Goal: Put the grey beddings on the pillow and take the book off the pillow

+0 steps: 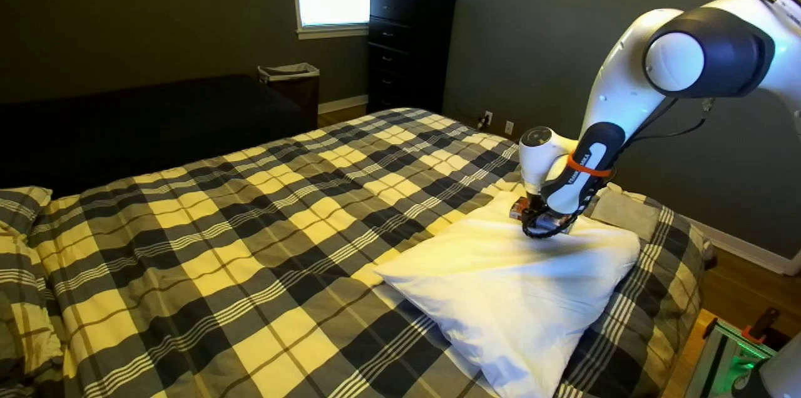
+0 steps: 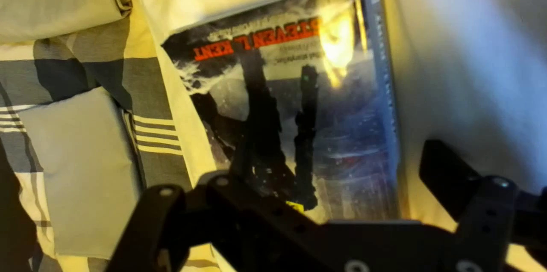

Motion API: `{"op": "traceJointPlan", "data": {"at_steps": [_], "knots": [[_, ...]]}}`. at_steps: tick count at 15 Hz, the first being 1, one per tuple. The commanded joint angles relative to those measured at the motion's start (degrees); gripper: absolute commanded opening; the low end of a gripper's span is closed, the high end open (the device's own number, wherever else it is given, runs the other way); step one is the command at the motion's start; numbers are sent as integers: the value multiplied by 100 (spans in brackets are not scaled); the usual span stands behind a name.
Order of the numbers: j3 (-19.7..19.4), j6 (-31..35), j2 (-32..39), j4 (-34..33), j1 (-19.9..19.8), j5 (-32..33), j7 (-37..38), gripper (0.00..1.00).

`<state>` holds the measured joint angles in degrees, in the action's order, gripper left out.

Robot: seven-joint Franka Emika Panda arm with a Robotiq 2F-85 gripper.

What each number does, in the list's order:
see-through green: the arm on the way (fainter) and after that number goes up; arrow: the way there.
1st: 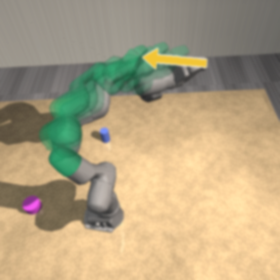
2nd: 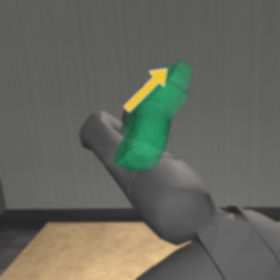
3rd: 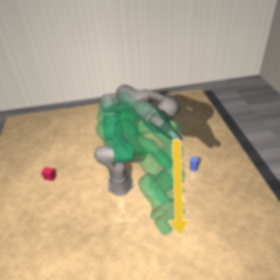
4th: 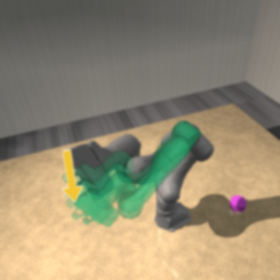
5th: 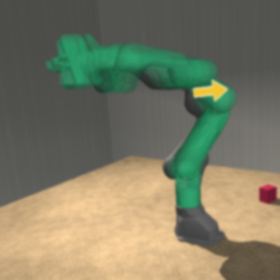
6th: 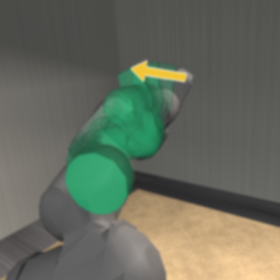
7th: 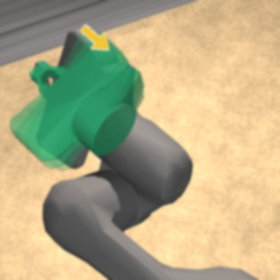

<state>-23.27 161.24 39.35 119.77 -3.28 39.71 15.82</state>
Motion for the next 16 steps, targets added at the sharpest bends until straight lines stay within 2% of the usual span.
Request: {"op": "traceJointPlan", "data": {"at_steps": [1,7,8,9,16], "knots": [[-245,66,504,-336,265,-79,169,100],[-591,69,947,-670,546,-34,357,100],[-626,64,991,-699,577,-42,366,93],[-658,55,1022,-724,609,-47,375,74],[-849,164,999,-774,684,-90,531,23]]}}
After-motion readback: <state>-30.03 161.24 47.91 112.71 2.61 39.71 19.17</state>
